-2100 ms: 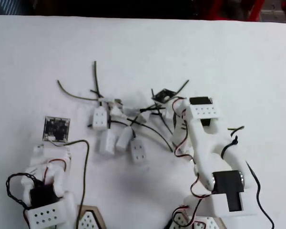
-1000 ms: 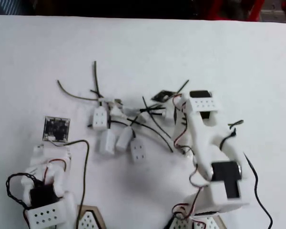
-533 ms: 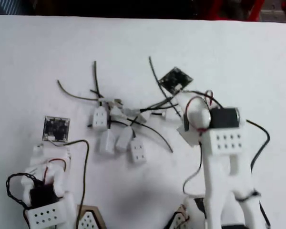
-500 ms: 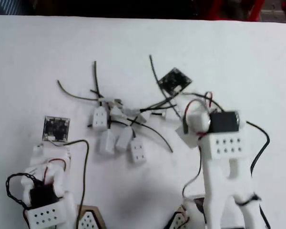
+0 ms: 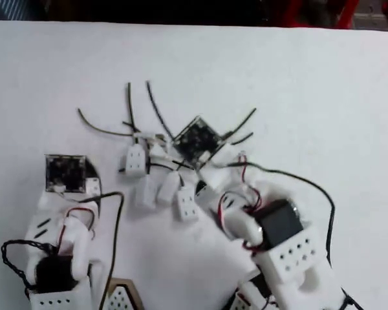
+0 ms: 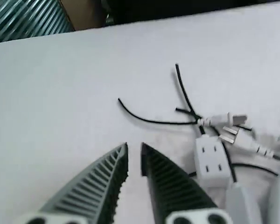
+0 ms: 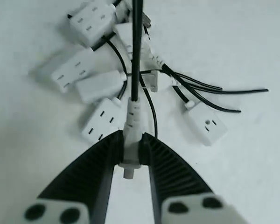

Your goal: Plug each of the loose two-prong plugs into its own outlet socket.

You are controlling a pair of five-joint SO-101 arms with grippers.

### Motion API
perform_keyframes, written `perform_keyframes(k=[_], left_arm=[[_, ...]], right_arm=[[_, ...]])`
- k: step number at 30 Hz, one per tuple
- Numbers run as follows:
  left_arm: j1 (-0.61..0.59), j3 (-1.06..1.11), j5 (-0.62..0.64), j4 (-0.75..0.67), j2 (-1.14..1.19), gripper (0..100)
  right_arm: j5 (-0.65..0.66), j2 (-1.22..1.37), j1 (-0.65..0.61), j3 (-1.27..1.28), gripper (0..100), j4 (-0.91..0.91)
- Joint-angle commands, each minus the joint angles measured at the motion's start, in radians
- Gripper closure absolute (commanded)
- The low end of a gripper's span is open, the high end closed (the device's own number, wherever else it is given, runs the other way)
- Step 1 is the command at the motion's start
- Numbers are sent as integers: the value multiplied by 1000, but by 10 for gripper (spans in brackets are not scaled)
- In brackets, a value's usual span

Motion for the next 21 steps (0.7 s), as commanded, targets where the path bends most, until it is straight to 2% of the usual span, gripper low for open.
perform_keyframes(k=[1,11,15,21], left_arm=[[48,-43,132,-75,-18,796],[228,-80,175,-71,-18,793],[294,-180,173,-17,-18,793],[467,-229,167,91,-18,793]], right_arm=[[-28,-56,-79,8,981,-47],[-23,-128,-295,66,981,-147],[-23,-117,-302,100,981,-209],[-21,-102,-303,100,981,-220]])
